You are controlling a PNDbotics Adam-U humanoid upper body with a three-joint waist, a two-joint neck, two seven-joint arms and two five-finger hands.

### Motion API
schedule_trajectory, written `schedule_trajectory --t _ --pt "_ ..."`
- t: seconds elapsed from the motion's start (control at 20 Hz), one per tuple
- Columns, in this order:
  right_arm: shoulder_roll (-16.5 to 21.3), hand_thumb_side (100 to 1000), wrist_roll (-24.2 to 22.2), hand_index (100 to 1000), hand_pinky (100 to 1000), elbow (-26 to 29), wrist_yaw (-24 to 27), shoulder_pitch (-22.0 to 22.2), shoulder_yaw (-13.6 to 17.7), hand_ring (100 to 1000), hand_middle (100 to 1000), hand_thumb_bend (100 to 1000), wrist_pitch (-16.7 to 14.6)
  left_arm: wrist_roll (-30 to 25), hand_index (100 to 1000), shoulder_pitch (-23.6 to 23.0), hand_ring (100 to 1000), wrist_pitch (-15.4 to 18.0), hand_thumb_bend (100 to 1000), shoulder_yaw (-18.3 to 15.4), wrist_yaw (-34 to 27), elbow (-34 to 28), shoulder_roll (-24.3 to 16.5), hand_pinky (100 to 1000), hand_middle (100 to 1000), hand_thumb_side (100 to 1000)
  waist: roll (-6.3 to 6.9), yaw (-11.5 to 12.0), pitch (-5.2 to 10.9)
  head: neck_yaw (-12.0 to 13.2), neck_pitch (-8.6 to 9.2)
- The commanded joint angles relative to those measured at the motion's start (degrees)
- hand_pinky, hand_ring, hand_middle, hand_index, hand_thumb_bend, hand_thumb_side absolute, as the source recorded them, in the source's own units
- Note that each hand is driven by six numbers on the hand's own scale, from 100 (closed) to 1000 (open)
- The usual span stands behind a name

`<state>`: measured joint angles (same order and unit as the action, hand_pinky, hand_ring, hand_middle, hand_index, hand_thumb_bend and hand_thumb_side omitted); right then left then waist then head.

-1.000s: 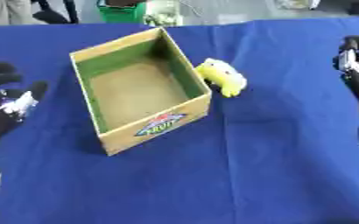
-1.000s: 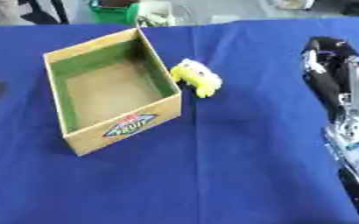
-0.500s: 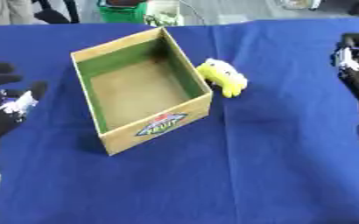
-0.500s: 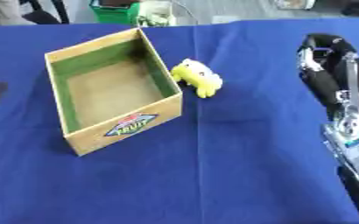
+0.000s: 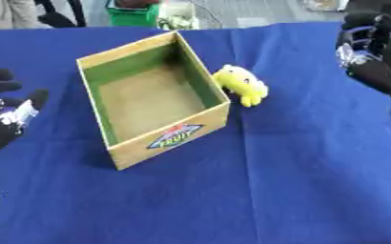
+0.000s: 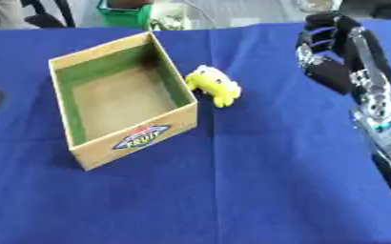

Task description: Pick up objects on the table and place them in the box.

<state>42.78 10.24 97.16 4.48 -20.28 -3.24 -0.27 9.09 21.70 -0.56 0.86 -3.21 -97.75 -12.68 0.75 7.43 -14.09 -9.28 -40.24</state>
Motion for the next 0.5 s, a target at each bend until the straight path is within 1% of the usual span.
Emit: schedule_trajectory --t 0.05,0.1,0.15,0.2,0.35,0.5 --pt "4.26 202 -4.2 798 644 -1.26 -1.82 -2.57 -1.1 685 716 280 0.69 -0.24 651 0.49 653 0.03 725 -0.19 0.06 -0.88 -1.47 507 611 180 0.0 0.09 1.2 -0.32 0.05" --pt "4.69 201 -5.3 800 645 -1.91 -2.35 -3.4 -1.57 686 717 293 0.9 -0.28 651 0.49 653 0.03 725 -0.16 0.06 -0.88 -1.46 507 611 180 0.01 0.13 1.23 -0.36 0.02" --pt "5.06 172 -6.24 803 643 -2.6 -2.93 -4.21 -2.02 685 716 349 1.09 -0.31 651 0.49 653 0.02 725 -0.13 0.06 -0.86 -1.45 507 611 180 0.01 0.2 1.26 -0.38 0.01" --pt "5.33 188 -7.0 803 643 -3.32 -3.51 -5.03 -2.48 685 718 346 1.29 -0.35 651 0.48 653 0.01 725 -0.09 0.06 -0.85 -1.44 507 612 180 0.03 0.25 1.29 -0.4 0.01" --pt "5.88 194 -8.72 806 639 -5.73 -5.27 -7.52 -4.04 680 715 422 1.73 -0.43 651 0.45 653 0.0 725 -0.02 0.05 -0.82 -1.44 507 611 180 0.06 0.48 1.38 -0.48 -0.06" --pt "5.93 204 -10.17 802 638 -8.08 -7.06 -9.86 -5.58 676 708 440 2.28 -0.5 651 0.41 653 -0.01 724 0.05 0.05 -0.8 -1.44 507 611 180 0.06 0.68 1.47 -0.58 -0.17"
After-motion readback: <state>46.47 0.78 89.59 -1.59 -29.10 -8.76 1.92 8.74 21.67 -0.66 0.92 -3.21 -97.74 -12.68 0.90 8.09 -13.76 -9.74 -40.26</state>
